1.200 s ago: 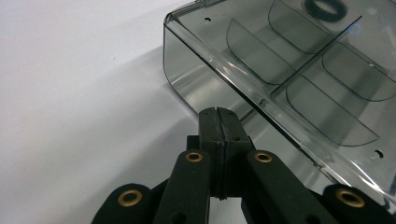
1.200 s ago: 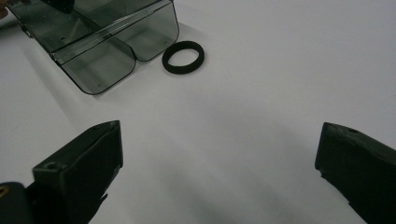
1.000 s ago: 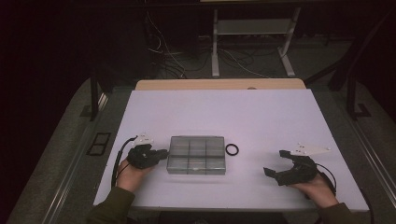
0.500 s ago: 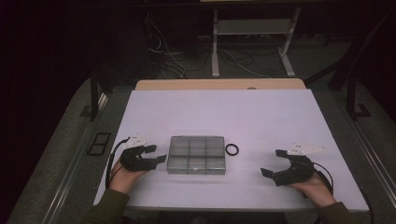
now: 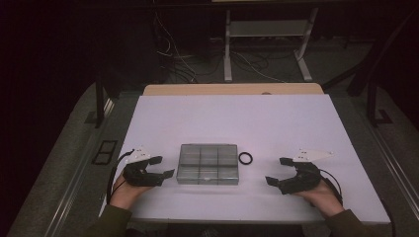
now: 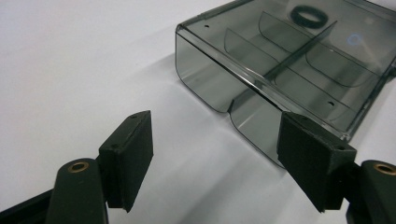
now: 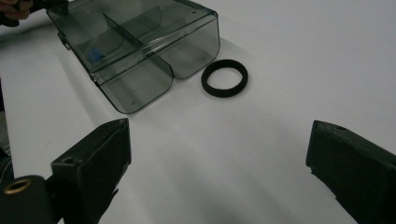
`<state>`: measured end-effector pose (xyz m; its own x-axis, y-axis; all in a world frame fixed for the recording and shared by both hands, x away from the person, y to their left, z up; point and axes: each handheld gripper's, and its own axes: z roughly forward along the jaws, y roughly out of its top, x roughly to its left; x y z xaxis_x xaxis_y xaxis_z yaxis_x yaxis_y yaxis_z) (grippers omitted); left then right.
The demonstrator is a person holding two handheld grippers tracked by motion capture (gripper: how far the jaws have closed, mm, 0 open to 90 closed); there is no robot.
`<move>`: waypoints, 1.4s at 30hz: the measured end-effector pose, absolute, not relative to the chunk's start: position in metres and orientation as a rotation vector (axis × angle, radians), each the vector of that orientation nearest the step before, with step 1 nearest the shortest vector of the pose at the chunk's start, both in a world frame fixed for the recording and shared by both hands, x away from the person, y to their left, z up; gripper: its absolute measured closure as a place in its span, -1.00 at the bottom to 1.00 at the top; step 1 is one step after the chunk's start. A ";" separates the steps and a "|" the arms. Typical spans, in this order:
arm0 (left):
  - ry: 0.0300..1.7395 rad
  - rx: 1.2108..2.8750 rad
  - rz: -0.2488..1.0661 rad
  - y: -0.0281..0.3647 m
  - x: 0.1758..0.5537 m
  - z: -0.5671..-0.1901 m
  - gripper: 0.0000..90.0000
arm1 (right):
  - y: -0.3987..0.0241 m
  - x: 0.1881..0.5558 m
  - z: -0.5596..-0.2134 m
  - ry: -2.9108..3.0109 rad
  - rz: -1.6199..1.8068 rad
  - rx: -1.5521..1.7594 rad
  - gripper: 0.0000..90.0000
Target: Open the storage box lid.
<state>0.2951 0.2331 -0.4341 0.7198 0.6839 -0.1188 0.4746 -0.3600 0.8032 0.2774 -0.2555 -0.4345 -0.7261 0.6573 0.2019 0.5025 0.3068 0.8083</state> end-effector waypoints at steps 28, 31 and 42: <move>0.839 2.014 0.198 0.240 0.287 -0.435 0.81 | -0.206 0.300 -0.432 2.480 1.460 0.981 0.27; 0.817 2.015 0.176 0.240 0.286 -0.435 0.92 | -0.204 0.299 -0.434 2.495 1.454 0.965 0.47; 0.728 2.049 0.107 0.231 0.284 -0.437 0.98 | -0.200 0.291 -0.436 2.564 1.463 0.876 0.98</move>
<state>0.2843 0.2306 -0.4366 0.8205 0.5346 -0.2022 0.4538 -0.3944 0.7991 0.2908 -0.1998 -0.4355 -0.8366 0.5025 0.2183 0.4435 0.3872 0.8083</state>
